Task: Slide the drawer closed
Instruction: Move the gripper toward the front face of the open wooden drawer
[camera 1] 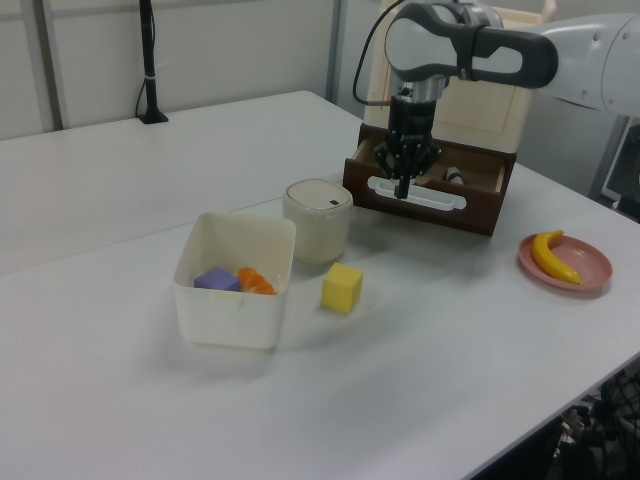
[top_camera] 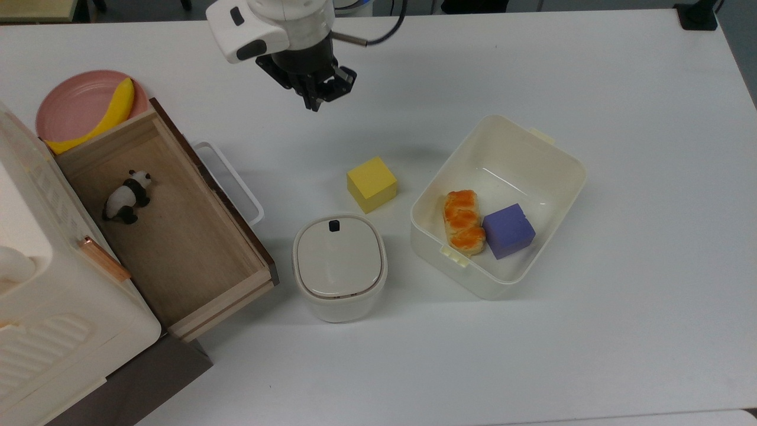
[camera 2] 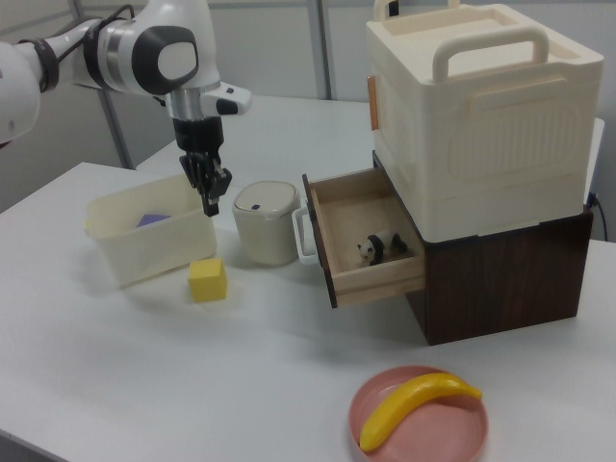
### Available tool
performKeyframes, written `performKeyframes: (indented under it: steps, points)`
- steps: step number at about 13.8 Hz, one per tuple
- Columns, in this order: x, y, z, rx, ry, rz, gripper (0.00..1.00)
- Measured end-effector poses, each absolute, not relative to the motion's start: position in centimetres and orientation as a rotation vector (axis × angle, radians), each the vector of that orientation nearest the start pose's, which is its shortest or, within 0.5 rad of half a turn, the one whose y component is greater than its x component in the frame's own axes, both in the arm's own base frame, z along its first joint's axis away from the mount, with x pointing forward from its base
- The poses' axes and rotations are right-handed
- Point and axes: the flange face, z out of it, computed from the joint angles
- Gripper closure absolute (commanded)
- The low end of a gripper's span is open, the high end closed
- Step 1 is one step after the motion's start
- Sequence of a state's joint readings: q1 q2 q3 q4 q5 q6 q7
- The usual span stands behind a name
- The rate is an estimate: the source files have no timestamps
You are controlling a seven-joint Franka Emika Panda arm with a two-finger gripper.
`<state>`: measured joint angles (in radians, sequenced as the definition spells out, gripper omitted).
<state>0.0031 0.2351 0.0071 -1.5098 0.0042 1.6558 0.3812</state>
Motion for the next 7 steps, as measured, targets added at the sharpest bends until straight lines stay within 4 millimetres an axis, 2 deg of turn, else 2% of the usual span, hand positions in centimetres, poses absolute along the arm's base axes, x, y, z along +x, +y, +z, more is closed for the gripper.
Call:
performKeyframes:
  steps: [1, 3, 4, 7]
  points:
    - [62.6, 0.7, 51.5, -3.069, 0.718, 0.127, 0.92]
    - [63.3, 1.0, 48.8, -2.952, 1.128, 0.109, 0.92]
    - [63.8, 1.0, 47.8, -2.903, 1.238, 0.079, 0.92]
    - [64.8, -0.4, 46.7, -2.847, 1.362, -0.006, 0.92]
